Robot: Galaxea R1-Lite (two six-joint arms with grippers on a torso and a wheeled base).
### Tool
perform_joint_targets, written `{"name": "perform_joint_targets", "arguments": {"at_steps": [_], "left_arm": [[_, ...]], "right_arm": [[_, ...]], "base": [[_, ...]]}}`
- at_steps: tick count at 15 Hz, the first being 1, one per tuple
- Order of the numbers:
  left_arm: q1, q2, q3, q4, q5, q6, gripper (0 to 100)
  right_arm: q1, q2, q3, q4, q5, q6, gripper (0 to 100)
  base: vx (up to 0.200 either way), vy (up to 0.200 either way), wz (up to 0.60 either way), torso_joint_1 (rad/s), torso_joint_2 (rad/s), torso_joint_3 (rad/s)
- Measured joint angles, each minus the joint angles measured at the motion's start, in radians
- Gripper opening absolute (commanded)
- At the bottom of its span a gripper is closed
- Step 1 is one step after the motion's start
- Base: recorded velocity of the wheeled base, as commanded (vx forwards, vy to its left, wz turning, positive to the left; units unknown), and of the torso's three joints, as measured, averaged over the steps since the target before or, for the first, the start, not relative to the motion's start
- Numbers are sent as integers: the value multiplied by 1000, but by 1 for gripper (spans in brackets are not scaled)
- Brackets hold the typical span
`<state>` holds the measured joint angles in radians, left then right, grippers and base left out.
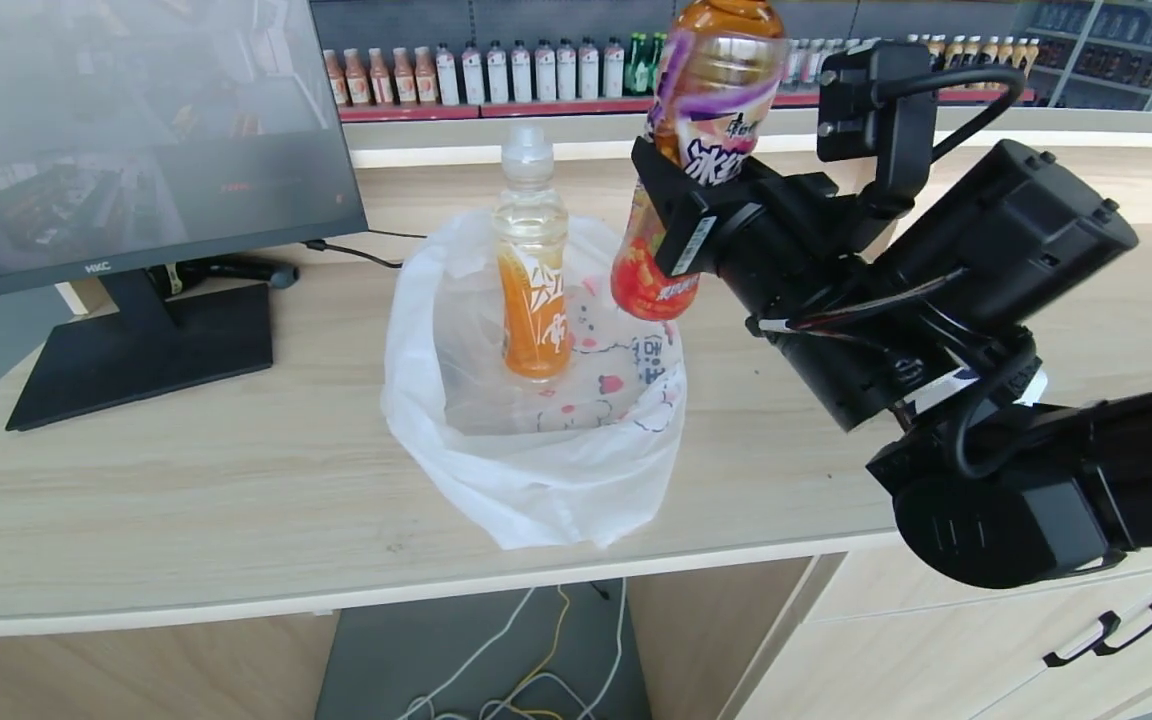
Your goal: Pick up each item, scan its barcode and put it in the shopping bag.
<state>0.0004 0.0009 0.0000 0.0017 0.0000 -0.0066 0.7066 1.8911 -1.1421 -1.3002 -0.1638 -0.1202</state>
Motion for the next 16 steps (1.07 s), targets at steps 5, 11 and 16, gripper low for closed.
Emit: {"name": "perform_joint_targets", "arguments": {"at_steps": [5, 11, 16], "left_arm": [[0, 0, 0, 0, 0, -1, 100], [0, 0, 0, 0, 1, 0, 100], [0, 0, 0, 0, 1, 0, 100]], "right_arm": [[32, 54, -42, -10, 0, -1, 0], [6, 118, -61, -21, 7, -12, 0], [-8, 174, -88, -23, 27, -34, 0]], "base": [[0, 0, 0, 0, 0, 0], [0, 0, 0, 0, 0, 0], [0, 0, 0, 0, 0, 0]]}}
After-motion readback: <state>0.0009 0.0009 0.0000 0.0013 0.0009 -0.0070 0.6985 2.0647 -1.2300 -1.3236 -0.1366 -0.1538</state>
